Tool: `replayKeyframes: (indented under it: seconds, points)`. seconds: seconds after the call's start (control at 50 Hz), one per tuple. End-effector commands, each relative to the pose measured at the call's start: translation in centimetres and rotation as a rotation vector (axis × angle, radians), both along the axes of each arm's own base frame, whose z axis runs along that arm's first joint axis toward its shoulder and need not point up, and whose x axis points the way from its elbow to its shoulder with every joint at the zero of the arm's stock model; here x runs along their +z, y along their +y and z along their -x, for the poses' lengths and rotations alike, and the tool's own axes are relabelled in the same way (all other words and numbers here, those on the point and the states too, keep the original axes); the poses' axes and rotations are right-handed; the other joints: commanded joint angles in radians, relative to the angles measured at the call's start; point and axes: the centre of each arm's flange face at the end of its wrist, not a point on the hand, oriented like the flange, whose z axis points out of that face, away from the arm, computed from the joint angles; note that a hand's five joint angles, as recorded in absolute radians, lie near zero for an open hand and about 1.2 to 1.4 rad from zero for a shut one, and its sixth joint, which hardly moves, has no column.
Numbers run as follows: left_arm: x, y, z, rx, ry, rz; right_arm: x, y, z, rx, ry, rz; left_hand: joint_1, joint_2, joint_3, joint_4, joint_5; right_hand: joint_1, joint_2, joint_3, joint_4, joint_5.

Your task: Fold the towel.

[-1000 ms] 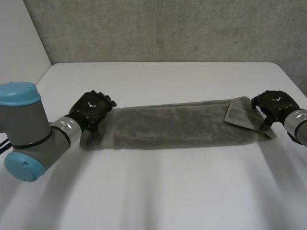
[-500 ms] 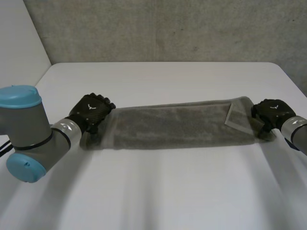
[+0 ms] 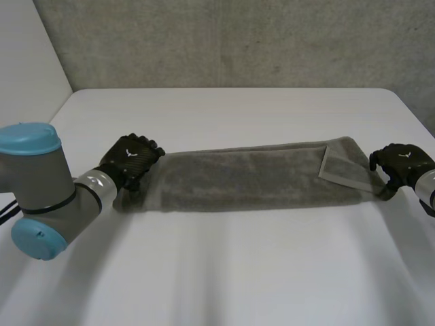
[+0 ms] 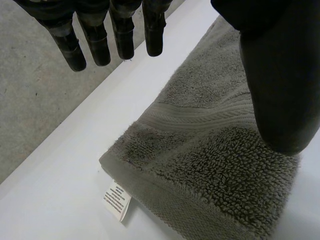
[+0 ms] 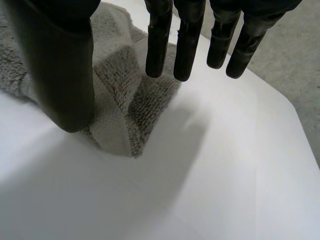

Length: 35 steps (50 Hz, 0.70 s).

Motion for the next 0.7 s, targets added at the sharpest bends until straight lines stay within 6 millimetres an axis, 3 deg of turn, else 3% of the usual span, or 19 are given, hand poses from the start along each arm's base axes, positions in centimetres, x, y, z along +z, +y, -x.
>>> replayKeyframes:
  seconds: [0.02, 0.42, 0.7]
  points:
    - [-0.1, -0.1, -0.1, 0.002, 0.000, -0.002, 0.6, -1.2, 0.1, -0.003, 0.009, 0.052, -0.081, -0.043, -0.042, -0.056, -0.032, -0.012, -0.021, -0.050, -0.078, 0.005]
    - [-0.4, -0.1, -0.1, 0.004, -0.003, -0.009, -0.8, -5.5, 1.2, -0.061, 0.033, 0.140, -0.079, -0.040, -0.042, -0.056, -0.029, -0.012, -0.021, -0.050, -0.078, 0.005]
    - [-0.4, -0.1, -0.2, 0.005, -0.003, -0.009, 0.0, -7.3, 1.7, -0.091, 0.043, 0.205, -0.079, -0.040, -0.042, -0.056, -0.029, -0.021, -0.030, -0.050, -0.078, -0.003]
